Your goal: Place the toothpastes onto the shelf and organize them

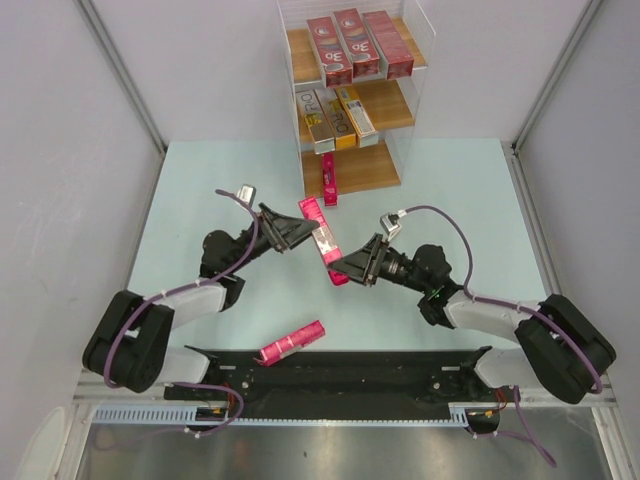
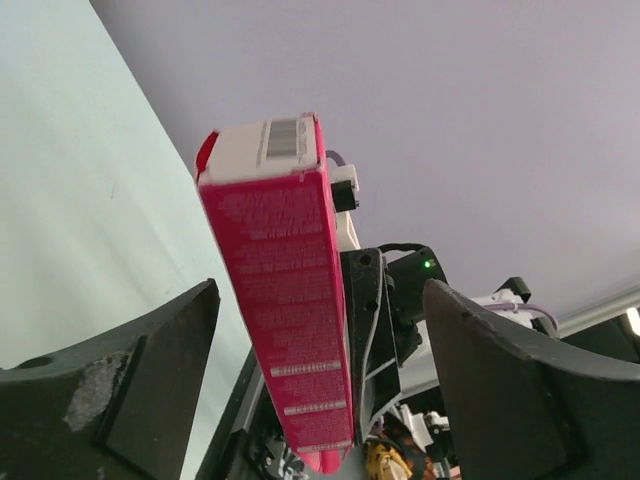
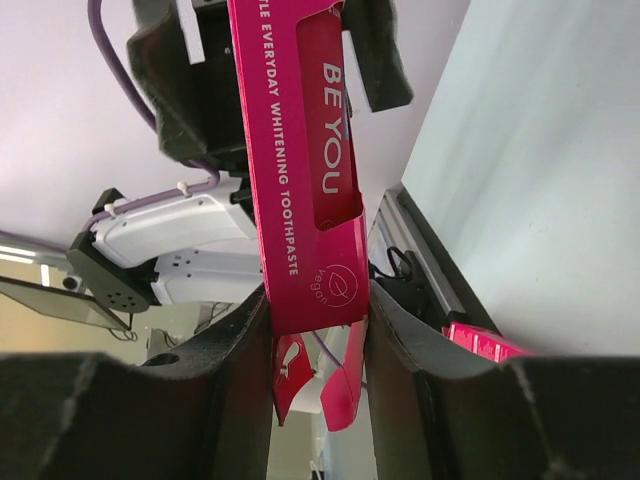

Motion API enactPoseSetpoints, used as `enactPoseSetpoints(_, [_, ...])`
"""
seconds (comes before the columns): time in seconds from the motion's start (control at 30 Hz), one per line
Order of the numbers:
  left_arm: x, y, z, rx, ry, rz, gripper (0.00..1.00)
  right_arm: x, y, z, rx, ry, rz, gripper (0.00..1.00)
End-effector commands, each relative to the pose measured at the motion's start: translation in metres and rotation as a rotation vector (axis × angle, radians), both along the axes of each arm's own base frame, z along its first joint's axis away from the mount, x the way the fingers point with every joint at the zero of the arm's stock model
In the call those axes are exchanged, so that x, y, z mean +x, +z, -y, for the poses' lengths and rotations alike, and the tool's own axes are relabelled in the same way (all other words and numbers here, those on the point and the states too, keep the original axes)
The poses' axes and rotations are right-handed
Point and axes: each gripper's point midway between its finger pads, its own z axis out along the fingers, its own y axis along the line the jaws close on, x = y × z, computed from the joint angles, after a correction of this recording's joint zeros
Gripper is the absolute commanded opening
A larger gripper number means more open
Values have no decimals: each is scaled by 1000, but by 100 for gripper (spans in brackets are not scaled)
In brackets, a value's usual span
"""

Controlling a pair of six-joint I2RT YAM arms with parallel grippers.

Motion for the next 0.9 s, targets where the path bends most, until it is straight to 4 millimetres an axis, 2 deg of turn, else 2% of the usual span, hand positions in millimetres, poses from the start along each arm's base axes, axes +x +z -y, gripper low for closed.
enactPoseSetpoints(0.0, [-10, 15, -1, 18, -6, 101, 93, 7, 39, 10, 60, -43, 113, 27])
enactPoseSetpoints(0.07, [-8, 6, -1, 58, 9, 68, 100, 11, 40, 17, 48, -63, 121, 26])
enactPoseSetpoints(0.1, [-7, 10, -3, 80, 33, 98, 100, 13, 40, 19, 44, -71, 120, 25])
enactPoseSetpoints(0.13, [-4, -2, -4, 123, 43, 52, 100, 14, 40, 21, 39, -78, 121, 25])
enactPoseSetpoints(0.17, [-2, -6, -5, 151, 56, 41, 100, 18, 42, 27, 31, -99, 130, 24])
enactPoseSetpoints(0.2, [2, 1, -9, 186, 97, 85, 100, 19, 42, 30, 25, -106, 131, 24])
enactPoseSetpoints(0.23, [4, -17, -11, 249, 110, 20, 100, 20, 43, 32, 20, -112, 135, 24])
enactPoseSetpoints(0.27, [6, -21, -14, 287, 136, 7, 100, 22, 40, 36, 2, -124, 132, 24])
enactPoseSetpoints(0.3, [13, -13, -22, 333, 204, 56, 100, 27, 41, 43, -5, -147, 135, 24])
enactPoseSetpoints(0.33, [13, -33, -27, 413, 224, -12, 100, 28, 40, 46, -16, -151, 135, 24])
enactPoseSetpoints(0.37, [15, -36, -32, 458, 256, -20, 100, 30, 33, 48, -39, -158, 115, 23])
enactPoseSetpoints(0.4, [17, -27, -38, 503, 296, 24, 100, 35, 32, 55, -54, -177, 123, 23])
enactPoseSetpoints(0.43, [21, -42, -50, 579, 356, -34, 100, 36, 28, 57, -67, -177, 119, 23])
enactPoseSetpoints(0.5, [23, -37, -64, 644, 427, -25, 100, 41, 19, 63, -102, -190, 106, 23])
enactPoseSetpoints(0.53, [23, -47, -74, 699, 471, -65, 100, 43, 16, 66, -111, -194, 100, 23])
enactPoseSetpoints(0.57, [23, -43, -80, 712, 501, -62, 99, 46, 14, 68, -117, -198, 97, 23])
enactPoseSetpoints(0.63, [23, -50, -95, 772, 566, -84, 100, 53, 6, 73, -135, -207, 83, 23])
enactPoseSetpoints(0.8, [19, -48, -117, 849, 664, -88, 100, 75, -5, 79, -184, -220, 76, 23])
enactPoseSetpoints(0.87, [17, -49, -121, 865, 676, -86, 99, 87, -17, 77, -208, -229, 59, 22])
